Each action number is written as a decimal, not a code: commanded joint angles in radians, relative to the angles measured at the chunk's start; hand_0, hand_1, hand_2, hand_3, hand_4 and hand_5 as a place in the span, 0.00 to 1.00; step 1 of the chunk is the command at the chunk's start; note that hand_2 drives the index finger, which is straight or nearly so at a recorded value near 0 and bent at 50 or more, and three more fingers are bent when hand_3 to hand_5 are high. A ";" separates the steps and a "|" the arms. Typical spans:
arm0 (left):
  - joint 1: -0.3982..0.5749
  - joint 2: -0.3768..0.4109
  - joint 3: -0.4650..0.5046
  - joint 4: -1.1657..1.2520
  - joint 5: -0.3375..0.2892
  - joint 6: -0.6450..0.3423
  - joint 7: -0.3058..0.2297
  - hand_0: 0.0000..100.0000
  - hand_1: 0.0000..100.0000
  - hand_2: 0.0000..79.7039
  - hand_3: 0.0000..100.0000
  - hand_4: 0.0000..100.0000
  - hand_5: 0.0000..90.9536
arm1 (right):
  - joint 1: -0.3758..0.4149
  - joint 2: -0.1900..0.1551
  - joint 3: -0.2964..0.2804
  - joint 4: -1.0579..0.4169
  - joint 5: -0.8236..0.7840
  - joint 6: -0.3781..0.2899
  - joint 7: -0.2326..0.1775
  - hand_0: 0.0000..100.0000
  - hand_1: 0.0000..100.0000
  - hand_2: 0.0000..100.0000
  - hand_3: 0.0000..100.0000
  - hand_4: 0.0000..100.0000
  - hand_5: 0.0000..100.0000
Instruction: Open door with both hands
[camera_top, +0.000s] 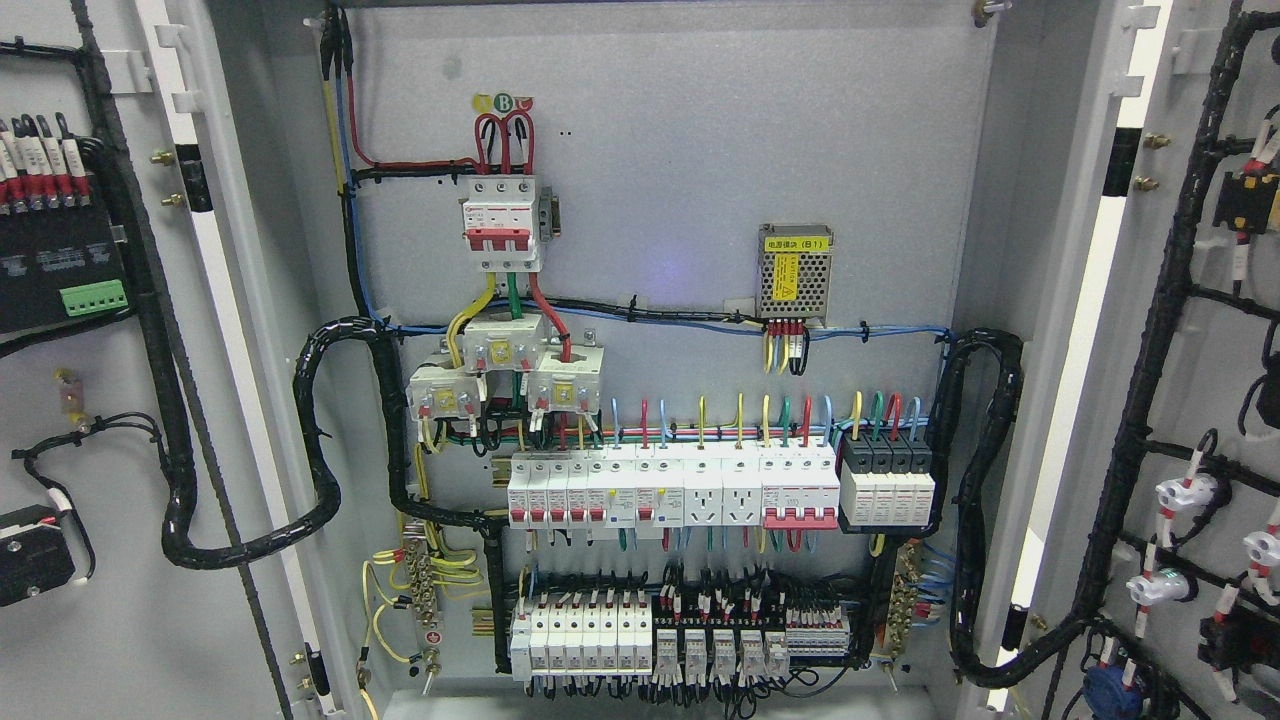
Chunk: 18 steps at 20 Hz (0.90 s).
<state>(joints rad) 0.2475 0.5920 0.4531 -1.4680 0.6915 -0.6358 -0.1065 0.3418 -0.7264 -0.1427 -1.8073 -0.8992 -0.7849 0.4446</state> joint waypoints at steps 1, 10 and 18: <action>-0.043 0.028 -0.031 0.115 0.005 0.053 0.002 0.00 0.00 0.00 0.00 0.03 0.00 | 0.000 -0.002 -0.003 0.008 0.000 -0.136 -0.006 0.11 0.00 0.00 0.00 0.00 0.00; -0.043 0.028 -0.036 0.101 0.010 0.047 0.002 0.00 0.00 0.00 0.00 0.03 0.00 | 0.000 0.027 0.011 -0.030 0.000 -0.136 -0.006 0.11 0.00 0.00 0.00 0.00 0.00; 0.035 0.019 -0.047 -0.106 0.037 0.013 0.002 0.00 0.00 0.00 0.00 0.03 0.00 | 0.003 0.044 0.032 -0.076 0.000 -0.136 -0.006 0.11 0.00 0.00 0.00 0.00 0.00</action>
<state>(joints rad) 0.2294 0.6122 0.4194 -1.4343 0.7104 -0.6005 -0.1032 0.3438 -0.7069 -0.1315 -1.8376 -0.8990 -0.7849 0.4374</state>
